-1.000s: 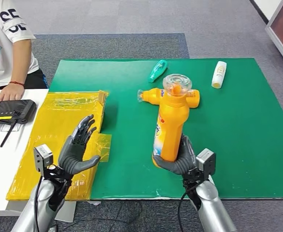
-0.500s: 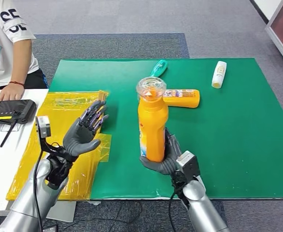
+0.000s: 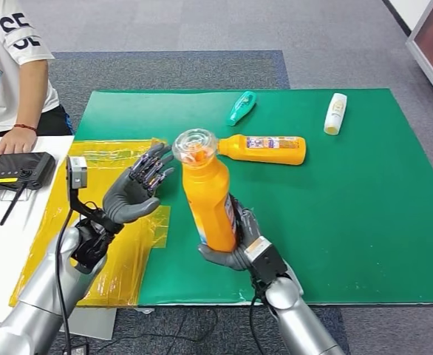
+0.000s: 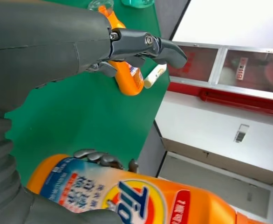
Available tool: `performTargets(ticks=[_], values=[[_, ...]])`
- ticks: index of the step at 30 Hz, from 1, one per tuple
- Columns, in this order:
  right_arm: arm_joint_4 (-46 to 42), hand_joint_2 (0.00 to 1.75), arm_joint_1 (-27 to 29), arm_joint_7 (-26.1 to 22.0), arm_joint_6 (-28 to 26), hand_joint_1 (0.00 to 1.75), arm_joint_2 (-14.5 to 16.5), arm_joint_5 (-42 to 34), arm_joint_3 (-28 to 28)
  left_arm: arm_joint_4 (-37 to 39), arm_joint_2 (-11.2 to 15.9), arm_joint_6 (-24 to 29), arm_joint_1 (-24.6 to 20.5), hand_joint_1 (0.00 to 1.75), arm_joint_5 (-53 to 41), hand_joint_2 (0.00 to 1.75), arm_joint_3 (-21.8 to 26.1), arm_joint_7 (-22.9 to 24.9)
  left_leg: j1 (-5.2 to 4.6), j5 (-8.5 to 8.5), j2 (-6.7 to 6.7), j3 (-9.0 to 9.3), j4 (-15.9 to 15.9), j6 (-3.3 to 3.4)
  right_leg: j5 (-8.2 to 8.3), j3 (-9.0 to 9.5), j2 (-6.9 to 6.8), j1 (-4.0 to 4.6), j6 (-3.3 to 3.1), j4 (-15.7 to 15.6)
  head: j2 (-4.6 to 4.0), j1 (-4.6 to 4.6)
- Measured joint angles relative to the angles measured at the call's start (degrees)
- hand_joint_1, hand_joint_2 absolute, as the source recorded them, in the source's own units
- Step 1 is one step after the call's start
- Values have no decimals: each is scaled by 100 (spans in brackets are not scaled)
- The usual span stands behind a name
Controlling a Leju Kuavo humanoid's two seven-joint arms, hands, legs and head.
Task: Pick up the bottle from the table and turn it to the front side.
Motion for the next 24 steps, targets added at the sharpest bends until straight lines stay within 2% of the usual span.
performTargets(ticks=[11,19,24], values=[[450,175,-169,149,-151,175,33,172,457,136,54,109,-192,0,-73,175,-162,11,0,2,0,-1,0,-1,2,-2,0,0,-2,0,0,1],[737,175,-293,189,-247,175,44,152,537,223,58,132,-279,0,-64,175,-252,64,0,2,0,-2,0,-1,2,-3,0,0,-2,0,0,1],[851,175,-415,287,-548,175,44,194,521,251,69,123,-314,0,-41,175,-300,91,0,2,0,-2,0,-2,3,-3,0,0,-2,0,0,1]])
